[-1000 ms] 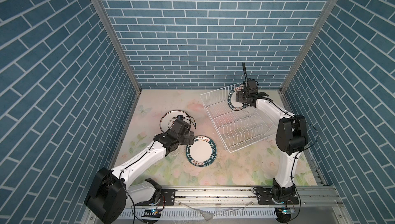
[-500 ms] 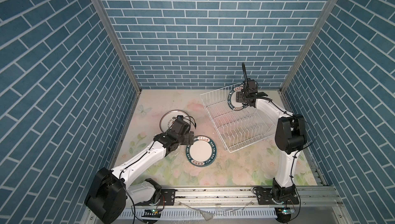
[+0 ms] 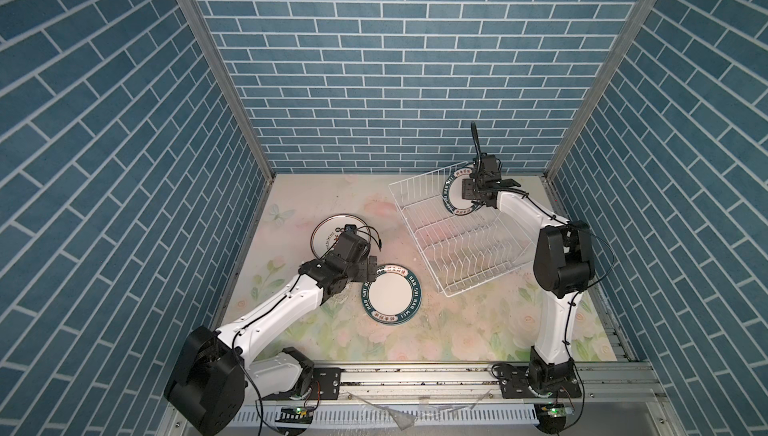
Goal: Unload the plates from the dish rack
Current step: 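Grasp the next green-rimmed rack plate with the right gripper while the left gripper draws back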
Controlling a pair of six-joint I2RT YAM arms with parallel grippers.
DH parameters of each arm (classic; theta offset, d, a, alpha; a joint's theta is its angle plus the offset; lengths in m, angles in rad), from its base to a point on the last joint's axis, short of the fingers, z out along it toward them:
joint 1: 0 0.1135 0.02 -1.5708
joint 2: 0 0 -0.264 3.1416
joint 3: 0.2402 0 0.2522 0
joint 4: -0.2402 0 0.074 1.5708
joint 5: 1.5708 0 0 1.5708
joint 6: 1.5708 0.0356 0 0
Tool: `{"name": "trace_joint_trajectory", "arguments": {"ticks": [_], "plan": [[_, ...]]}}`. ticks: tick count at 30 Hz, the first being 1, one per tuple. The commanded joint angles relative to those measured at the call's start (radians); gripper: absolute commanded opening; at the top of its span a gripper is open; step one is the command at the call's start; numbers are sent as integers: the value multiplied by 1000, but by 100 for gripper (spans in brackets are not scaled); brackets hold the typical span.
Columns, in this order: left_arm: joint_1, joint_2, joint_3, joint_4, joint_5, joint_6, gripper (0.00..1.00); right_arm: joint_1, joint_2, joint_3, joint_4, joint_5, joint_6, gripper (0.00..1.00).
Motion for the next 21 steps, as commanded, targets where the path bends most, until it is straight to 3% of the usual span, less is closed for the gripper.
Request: {"name": "trace_joint_trajectory", "arguments": {"ticks": [1,6,21], "plan": [[-6,10,4,-6,7,2,99,-7,24,16,41,-47,-41,66],[-6,8,4,-8,8,5,99,-20,20,-13,75,-112,-42,54],[-6,18,3,-1,21,1,99,-23,-17,-114,162,-246,-81,39]]}}
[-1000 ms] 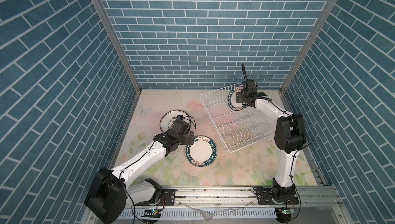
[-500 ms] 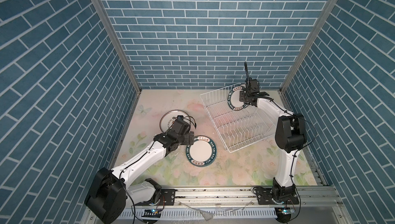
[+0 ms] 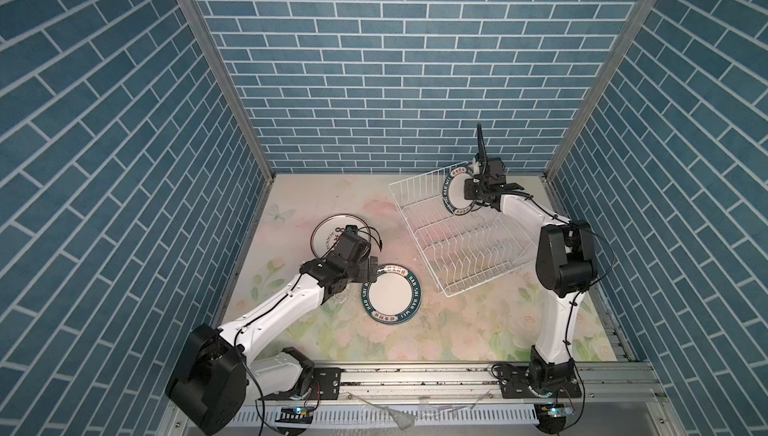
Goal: Unload the plates from the dish rack
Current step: 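Grasp the next green-rimmed rack plate with the right gripper while the left gripper draws back, then lift the green-rimmed plate out of the rack with the right gripper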
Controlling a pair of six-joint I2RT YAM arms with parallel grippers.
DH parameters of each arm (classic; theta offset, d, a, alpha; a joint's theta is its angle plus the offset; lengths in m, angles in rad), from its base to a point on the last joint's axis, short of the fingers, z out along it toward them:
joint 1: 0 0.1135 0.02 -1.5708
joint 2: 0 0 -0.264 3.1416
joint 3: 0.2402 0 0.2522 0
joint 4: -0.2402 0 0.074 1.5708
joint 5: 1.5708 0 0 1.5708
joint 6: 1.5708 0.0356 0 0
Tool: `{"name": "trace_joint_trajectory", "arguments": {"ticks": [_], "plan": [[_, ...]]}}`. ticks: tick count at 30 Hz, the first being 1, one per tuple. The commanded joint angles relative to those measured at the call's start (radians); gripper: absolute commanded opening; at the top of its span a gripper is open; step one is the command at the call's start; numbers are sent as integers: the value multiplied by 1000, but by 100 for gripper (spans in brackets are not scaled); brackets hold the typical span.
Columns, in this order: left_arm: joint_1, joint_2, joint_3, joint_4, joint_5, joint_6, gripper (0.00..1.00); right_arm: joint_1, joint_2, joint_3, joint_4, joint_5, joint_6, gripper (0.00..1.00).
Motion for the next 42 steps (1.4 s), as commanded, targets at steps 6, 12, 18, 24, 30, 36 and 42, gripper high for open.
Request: {"name": "trace_joint_trajectory", "arguments": {"ticks": [6,12,18,24,30,36,42], "plan": [[-6,4,4,-2,5,0,99,7,-24,-66,35,-72,-40,33],[-6,4,9,-8,-18,-1,99,7,-39,-87,50,-62,-64,26],[-6,16,9,0,-5,-2,99,7,-52,-113,70,-55,-98,17],[-6,34,15,3,8,-3,99,7,-61,-119,79,-55,-105,12],[-6,35,13,10,22,-2,99,10,-84,-140,104,-66,-121,6],[-7,17,3,25,29,-4,99,11,-102,-146,109,-62,-131,0],[-7,-21,-17,41,-18,-33,99,10,-140,-165,144,-59,-137,0]]}}
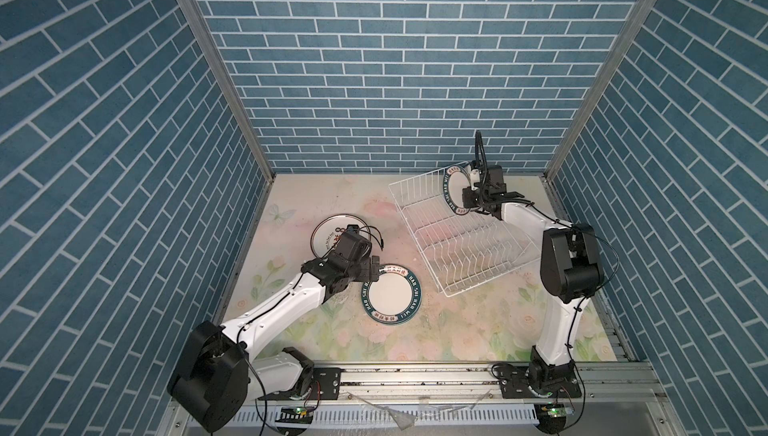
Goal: Unload the plates from the dish rack
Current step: 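Lift the green-rimmed plate out of the rack with the right gripper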
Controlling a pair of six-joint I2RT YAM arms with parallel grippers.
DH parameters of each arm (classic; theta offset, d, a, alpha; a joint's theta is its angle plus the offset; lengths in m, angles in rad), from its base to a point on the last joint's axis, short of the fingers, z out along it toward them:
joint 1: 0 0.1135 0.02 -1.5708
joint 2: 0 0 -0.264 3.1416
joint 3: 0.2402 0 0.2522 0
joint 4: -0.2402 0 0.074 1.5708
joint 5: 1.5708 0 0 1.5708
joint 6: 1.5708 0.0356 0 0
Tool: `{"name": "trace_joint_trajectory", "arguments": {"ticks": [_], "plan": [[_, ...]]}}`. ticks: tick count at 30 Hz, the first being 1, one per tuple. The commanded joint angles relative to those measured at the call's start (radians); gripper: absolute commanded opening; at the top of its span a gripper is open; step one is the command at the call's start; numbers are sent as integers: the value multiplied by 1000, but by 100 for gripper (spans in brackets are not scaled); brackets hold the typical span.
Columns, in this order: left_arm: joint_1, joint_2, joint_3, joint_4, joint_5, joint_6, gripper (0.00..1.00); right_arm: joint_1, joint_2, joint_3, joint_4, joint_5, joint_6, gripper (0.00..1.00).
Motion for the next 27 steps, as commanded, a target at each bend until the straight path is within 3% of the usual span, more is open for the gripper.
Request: {"name": "trace_joint_trajectory", "arguments": {"ticks": [1,11,19,25,27], "plan": [[-6,-33,-24,15,-68,-33,99,3,-78,-26,60,-1,-43,0],[-7,-53,-50,77,-103,-49,99,13,-231,-73,89,-12,-46,0],[-6,-32,-50,61,-178,-78,99,56,-571,-460,435,-42,26,0],[-5,-100,-122,116,-228,-83,99,72,-726,-661,518,-78,167,0],[-4,-116,-127,114,-225,-86,99,74,-762,-717,548,-138,237,0]]}}
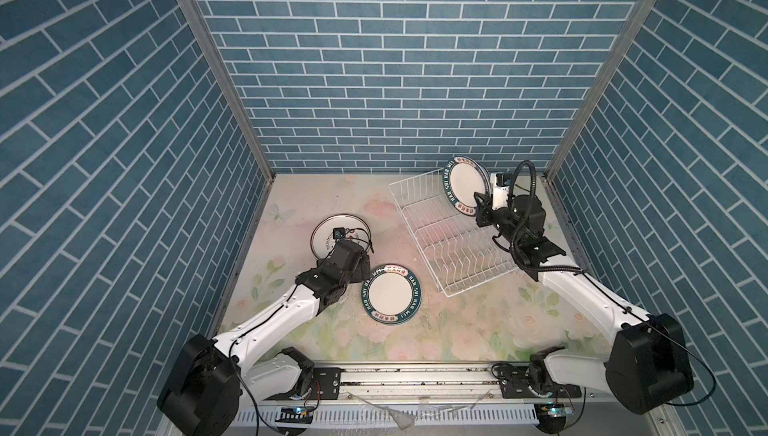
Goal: Unload the plates from the dish rack
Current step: 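Lift the green-rimmed plate out of the rack with the right gripper, then carry the plate toward the left gripper while the left gripper reaches for its rim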
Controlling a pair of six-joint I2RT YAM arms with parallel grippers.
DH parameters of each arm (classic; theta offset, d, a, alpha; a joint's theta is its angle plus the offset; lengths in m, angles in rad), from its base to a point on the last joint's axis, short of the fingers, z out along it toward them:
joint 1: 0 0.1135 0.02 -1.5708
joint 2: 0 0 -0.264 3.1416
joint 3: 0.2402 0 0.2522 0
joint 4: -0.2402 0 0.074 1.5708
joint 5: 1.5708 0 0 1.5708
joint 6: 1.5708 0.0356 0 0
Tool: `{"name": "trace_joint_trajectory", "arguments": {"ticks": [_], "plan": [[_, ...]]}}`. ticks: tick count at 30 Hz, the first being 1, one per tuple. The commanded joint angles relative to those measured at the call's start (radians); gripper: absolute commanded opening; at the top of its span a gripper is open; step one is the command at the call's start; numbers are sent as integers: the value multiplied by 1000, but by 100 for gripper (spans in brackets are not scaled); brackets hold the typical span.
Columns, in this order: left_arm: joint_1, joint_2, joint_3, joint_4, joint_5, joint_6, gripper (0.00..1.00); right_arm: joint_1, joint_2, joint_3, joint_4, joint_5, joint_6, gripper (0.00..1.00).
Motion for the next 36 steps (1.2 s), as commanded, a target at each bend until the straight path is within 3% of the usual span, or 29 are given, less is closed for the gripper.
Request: {"name": "trace_joint_trajectory", "arguments": {"ticks": [1,4,9,17,26,31,36], "plan": [[-4,-34,-4,8,-38,-18,99,3,-60,-84,120,-64,172,0],[1,-51,22,-47,-4,28,99,10,-100,-125,91,-75,284,0],[1,-129,-33,19,110,81,99,31,-138,-145,46,-140,415,0],[4,-186,-30,49,272,108,99,139,-48,-47,-133,-211,542,0],[26,-133,-88,206,491,57,99,212,43,-22,-71,-321,587,0],[37,-98,-100,267,554,30,99,220,81,-22,-25,-410,631,0],[103,-56,-126,339,665,-16,98,245,110,-21,-10,-448,654,0]]}}
